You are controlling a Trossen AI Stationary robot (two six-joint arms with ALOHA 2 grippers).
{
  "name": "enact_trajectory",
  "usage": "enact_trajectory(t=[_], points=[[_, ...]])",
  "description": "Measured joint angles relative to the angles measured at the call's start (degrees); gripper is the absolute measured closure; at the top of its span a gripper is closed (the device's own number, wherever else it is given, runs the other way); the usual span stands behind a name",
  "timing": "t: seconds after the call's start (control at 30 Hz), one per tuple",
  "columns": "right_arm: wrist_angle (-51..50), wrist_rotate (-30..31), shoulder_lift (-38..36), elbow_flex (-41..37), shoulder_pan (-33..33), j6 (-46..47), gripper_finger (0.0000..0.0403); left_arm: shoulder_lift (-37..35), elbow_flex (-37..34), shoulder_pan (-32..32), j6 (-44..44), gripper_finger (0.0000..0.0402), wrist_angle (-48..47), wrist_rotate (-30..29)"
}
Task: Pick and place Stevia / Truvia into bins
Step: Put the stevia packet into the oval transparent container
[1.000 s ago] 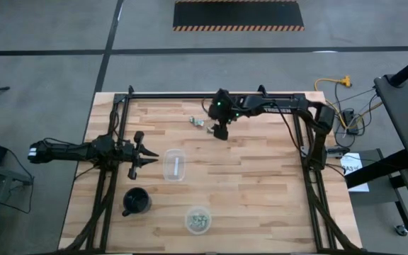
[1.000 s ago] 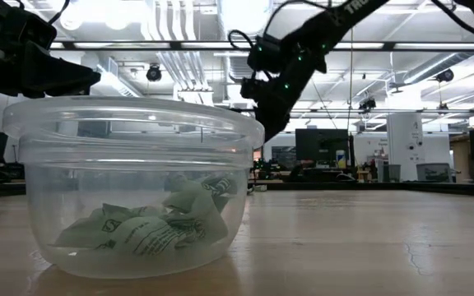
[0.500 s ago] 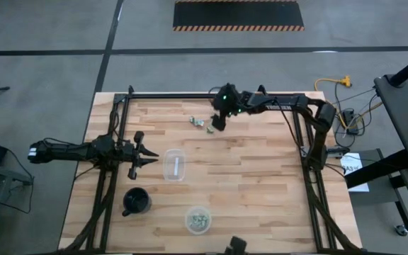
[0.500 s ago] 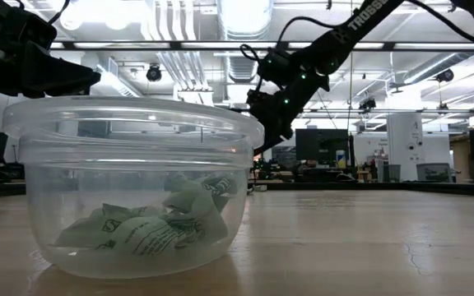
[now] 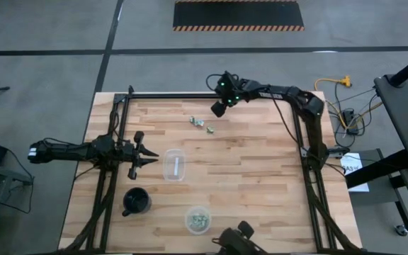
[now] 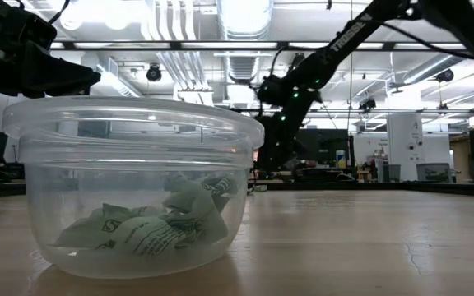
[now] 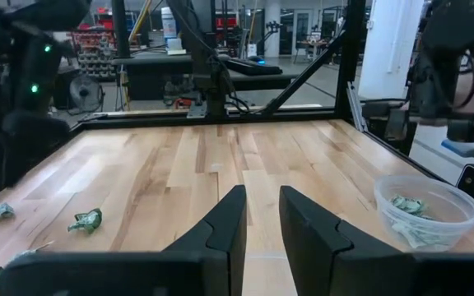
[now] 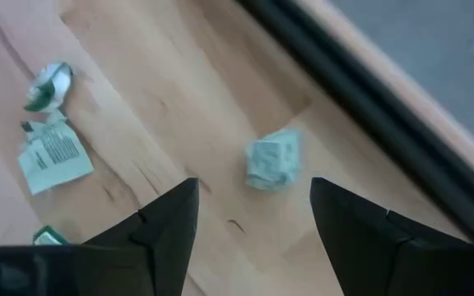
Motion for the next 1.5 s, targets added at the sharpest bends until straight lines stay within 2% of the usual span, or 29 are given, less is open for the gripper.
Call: enact_trajectory(t=[0.27,0.37,0.77,0.83,0.93,1.1,1.13,1.37,1.5], points=[[-4.0,1.5,5.9,6.4,0.1,0.4,0.0179,0.0,0.0,0.0,0.0,0.0344,0.0,0.0],[-4.2,3.4,6.7,6.4,0.2,0.2,0.0179,0.0,0.0,0.0,0.0,0.0344,0.0,0.0],[-3.4,3.3,8.9,6.5,0.3,-1.5,0.0186,0.0,0.0,0.0,0.0,0.0344,0.0,0.0],[-2.7,1.9,9.2,6.5,0.2,-2.2,0.02,0.0,0.0,0.0,0.0,0.0344,0.0,0.0],[-2.4,1.5,9.3,6.5,0.2,-3.3,0.0242,0.0,0.0,0.0,0.0,0.0344,0.0,0.0],[-2.5,1.7,9.3,6.5,0.2,-5.6,0.0365,0.0,0.0,0.0,0.0,0.0344,0.0,0.0],[-2.6,1.7,9.3,6.5,0.2,-6.2,0.0376,0.0,0.0,0.0,0.0,0.0344,0.0,0.0],[-5.4,0.8,7.4,6.3,1.9,-10.3,0.039,0.0,0.0,0.0,0.0,0.0344,0.0,0.0],[-2.3,0.9,5.2,5.3,5.0,-13.7,0.0392,0.0,0.0,0.0,0.0,0.0344,0.0,0.0]])
